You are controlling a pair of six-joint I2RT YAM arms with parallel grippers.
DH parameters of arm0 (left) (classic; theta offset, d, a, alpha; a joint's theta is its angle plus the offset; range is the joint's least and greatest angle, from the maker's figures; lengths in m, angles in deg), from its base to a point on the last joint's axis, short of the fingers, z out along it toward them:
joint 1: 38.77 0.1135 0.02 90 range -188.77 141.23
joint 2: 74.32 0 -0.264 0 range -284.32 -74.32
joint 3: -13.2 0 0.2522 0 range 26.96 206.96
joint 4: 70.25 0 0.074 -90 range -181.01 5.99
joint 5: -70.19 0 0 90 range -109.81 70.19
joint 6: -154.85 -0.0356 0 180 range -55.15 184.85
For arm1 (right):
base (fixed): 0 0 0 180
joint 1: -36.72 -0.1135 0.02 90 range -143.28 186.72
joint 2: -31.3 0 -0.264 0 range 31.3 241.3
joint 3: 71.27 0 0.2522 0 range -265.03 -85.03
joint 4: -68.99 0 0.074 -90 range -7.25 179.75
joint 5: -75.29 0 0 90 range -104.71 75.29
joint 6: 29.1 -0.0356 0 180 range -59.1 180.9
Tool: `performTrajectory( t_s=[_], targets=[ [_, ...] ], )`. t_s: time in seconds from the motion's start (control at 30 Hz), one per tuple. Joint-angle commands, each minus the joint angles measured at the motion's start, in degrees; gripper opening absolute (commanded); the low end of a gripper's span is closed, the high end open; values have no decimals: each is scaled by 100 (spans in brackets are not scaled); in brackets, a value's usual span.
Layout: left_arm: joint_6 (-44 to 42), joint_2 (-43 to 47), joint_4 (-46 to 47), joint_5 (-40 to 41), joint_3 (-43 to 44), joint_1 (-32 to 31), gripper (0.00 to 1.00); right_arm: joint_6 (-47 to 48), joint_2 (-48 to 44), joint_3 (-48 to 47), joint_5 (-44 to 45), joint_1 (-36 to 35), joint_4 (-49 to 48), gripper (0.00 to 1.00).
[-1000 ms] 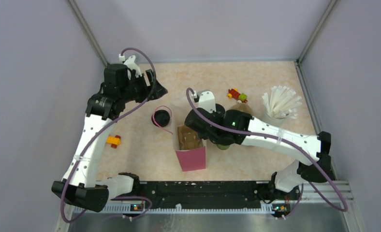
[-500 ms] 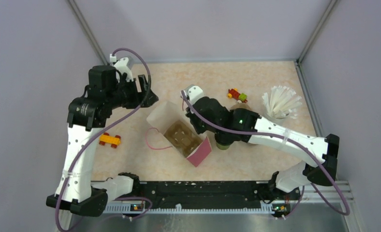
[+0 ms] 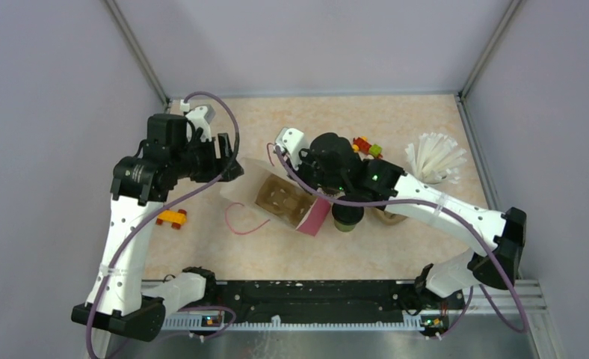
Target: Pack the takeout coffee
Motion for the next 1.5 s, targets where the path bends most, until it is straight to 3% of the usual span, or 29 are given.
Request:
performTrajectory(
  t_s=[0.0, 0.17, 0.37, 0.67, 1.0, 1.1, 1.17, 1.23, 1.4, 1.47],
  targets=[
    [496, 12, -47, 536, 6, 29, 71, 780, -1, 48, -679, 182, -594, 1],
    [233, -96, -348, 551, 477, 29, 77, 1216, -81, 251, -1236, 288, -855, 1],
    [36, 279, -308, -272, -168, 29, 79, 1538, -282, 625, -1239, 304, -1098, 1],
    [-312, 380, -136, 110, -642, 28, 76, 1602, -458, 799, -1273, 323, -1210, 1],
    [-261, 425, 328, -364, -1055, 27, 42, 1564, -464, 729, -1242, 324, -1153, 1],
    [-246, 451, 469, -436, -1086, 29, 25, 1571, -457, 725, -1209, 323, -1169, 3],
    [-219, 444, 510, -497, -1118, 29, 11, 1468, -467, 708, -1133, 324, -1205, 12],
    [-198, 433, 530, -610, -1142, 29, 0, 1196, -515, 694, -965, 325, -1267, 32],
    [7, 481, 609, -659, -1126, 29, 0, 131, -882, 628, -806, 327, -889, 63],
    [124, 494, 642, -698, -1146, 29, 0, -201, -1151, 635, -799, 333, -718, 70]
  ],
)
